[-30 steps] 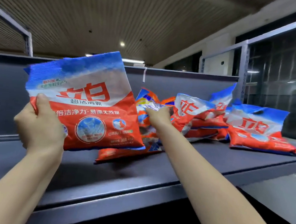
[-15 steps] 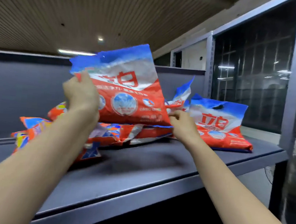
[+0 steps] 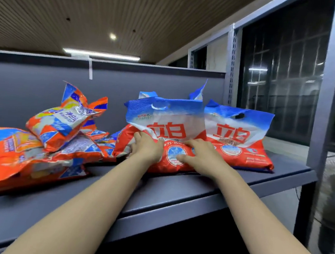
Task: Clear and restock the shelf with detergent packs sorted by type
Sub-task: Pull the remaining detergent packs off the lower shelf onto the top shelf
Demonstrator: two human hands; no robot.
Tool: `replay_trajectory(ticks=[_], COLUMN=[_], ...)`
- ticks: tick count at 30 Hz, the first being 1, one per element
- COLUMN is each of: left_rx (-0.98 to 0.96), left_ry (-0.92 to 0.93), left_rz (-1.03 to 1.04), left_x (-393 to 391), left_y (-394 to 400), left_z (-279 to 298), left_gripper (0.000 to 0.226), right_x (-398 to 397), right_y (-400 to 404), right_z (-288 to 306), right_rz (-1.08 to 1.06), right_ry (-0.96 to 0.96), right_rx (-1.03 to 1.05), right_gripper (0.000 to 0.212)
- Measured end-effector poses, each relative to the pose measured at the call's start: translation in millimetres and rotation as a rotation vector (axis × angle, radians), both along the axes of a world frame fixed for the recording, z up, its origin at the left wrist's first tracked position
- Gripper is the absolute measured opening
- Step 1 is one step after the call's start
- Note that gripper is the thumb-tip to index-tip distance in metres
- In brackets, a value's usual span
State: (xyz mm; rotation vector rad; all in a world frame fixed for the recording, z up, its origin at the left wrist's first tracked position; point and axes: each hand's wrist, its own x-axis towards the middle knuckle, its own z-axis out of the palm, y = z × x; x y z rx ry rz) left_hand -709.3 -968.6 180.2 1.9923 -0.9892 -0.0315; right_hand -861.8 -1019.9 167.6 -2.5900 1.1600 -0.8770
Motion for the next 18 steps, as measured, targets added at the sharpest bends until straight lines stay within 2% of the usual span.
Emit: replay_trajectory(ticks=[3, 6, 9, 13, 16, 18], left_rx=[-0.116, -0.161, -0.145, -0.065, -0.035, -0.032], left_ry=[0.079, -0.005, -0.105, -0.357, -0.546, -0.602], left_rz=[-0.122, -0.062, -0.054, -0.017, 0.045, 0.077], left_x=[13, 16, 14, 16, 21, 29], left_y=[13, 36, 59, 98, 134, 159], left_z=[1, 5, 10, 13, 12, 10], left_gripper=[0.05, 0.031, 0.03, 0.032, 0.031, 0.031], right_x=[0, 2, 5, 9, 17, 25], right_y=[5, 11, 23, 45, 67, 86], right_z=[-1, -5, -7, -9, -9, -9], right_rz=[-0.022, -0.049, -0.077, -0.051, 0.026, 0.094], right_ry=[0.018, -0.02, -0.05, -0.119, -0.2, -0.253], right_rx=[-0.032, -0.084, -0.12, -0.145, -0.114, -0.117], right_gripper=[0.06, 0.058, 0.053, 0.046, 0.04, 0.036])
